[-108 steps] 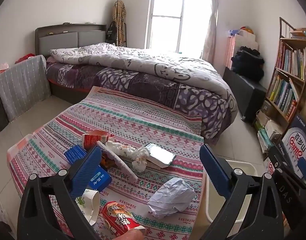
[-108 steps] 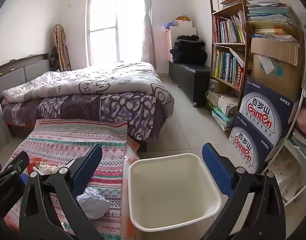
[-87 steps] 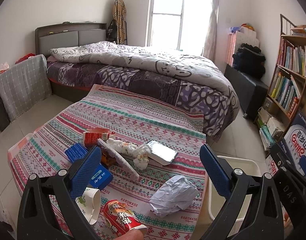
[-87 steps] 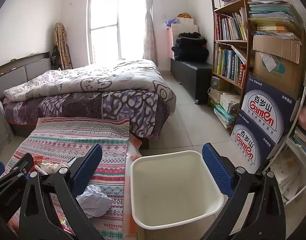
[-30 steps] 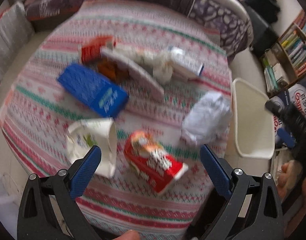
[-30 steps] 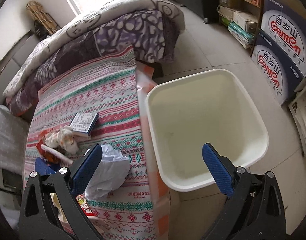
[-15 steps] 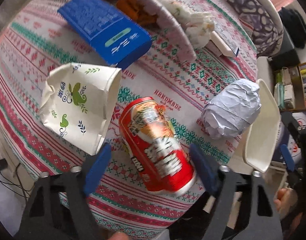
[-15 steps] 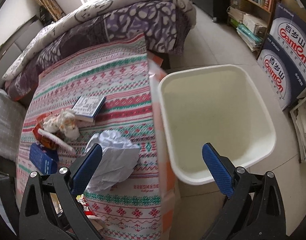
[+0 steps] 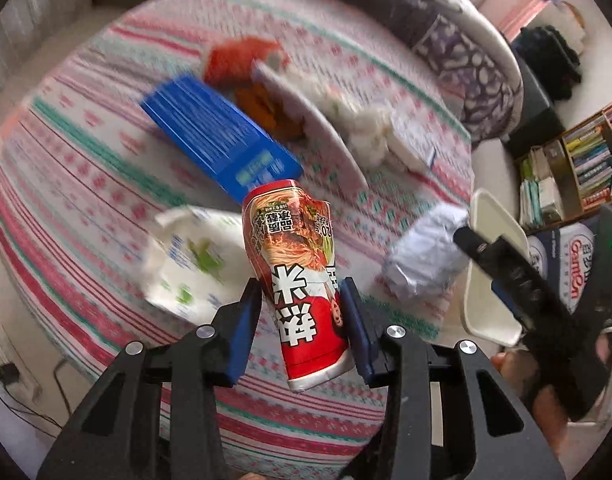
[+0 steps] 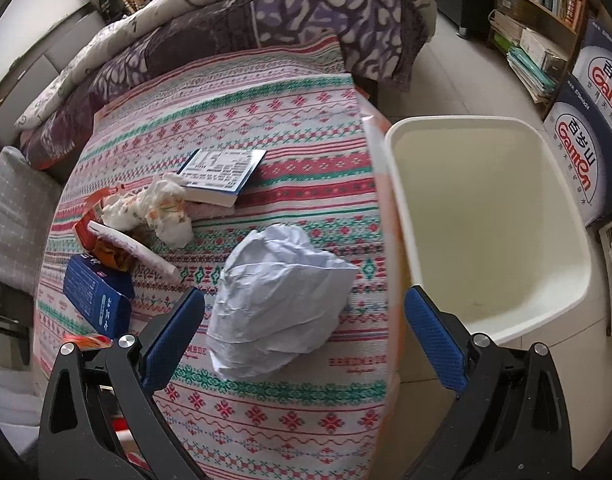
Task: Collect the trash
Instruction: 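Grasp the red noodle cup with the left tool while the right tool grasps the crumpled white paper, then carry both items over the white bin and open the right tool to drop the paper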
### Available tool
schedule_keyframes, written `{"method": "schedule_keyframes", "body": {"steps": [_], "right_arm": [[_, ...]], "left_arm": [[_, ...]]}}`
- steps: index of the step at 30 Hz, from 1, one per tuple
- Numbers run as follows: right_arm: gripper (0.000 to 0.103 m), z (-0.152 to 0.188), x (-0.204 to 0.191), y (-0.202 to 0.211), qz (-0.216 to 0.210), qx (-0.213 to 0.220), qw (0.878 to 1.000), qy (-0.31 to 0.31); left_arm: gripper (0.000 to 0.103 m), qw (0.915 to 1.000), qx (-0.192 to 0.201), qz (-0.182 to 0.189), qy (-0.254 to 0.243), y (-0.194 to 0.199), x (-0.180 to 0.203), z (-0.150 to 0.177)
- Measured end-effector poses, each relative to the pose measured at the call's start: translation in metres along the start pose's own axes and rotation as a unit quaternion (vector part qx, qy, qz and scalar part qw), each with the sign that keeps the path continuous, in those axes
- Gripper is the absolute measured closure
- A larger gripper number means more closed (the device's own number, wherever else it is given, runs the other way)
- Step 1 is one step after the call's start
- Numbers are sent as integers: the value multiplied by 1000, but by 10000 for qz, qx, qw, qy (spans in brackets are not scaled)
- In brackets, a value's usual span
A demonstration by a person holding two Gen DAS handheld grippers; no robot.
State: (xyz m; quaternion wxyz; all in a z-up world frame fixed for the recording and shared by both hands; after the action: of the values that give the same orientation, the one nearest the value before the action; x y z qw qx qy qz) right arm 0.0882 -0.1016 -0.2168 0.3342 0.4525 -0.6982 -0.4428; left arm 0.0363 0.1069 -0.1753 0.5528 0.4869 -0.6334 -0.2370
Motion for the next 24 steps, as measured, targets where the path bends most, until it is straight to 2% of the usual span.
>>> {"method": "schedule_keyframes", "body": {"steps": [3, 7, 9, 12, 14, 16, 20, 24], "right_arm": [[7, 1, -10, -6, 35, -22, 10000, 39], [7, 3, -25, -14, 36, -45, 9999, 145], [10, 5, -33, -18, 51, -55, 9997, 234], [25, 8, -40, -24, 151, -73, 9992, 364], [40, 5, -42, -22, 243, 119, 9986, 451], [50, 1, -43, -18, 251, 274, 9979, 528], [57, -4, -43, -12, 104, 367, 9979, 531], [59, -11, -43, -1, -97, 541, 9973, 485]], "left_arm": [[62, 9998, 181, -114, 0, 7, -10, -11], [62, 9993, 336, -81, 154, 11, -20, -21], [62, 9989, 438, -133, 135, 14, -24, -26], [62, 9980, 577, -244, 1, 17, -23, -30], [61, 9973, 668, -277, -86, 17, -22, -33], [61, 9963, 771, -335, -167, 17, -20, -37], [61, 9933, 1002, -459, -344, 21, -16, -44], [61, 9896, 1224, -560, -517, 25, -9, -50]]}}
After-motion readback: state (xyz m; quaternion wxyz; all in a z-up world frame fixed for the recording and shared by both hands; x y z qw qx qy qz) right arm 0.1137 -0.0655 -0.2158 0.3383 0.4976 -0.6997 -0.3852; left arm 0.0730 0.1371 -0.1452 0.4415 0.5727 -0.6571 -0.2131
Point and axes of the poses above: each gripper's, at about its wrist camera, not at the fingertips, and y roughly against the way its jaws point, x to its right, z to its underside, the point moved 9 cm from there along -y, roughly the way its jaws point, and after that the axes turned 14 degrees about z, right-handed, at the moved point
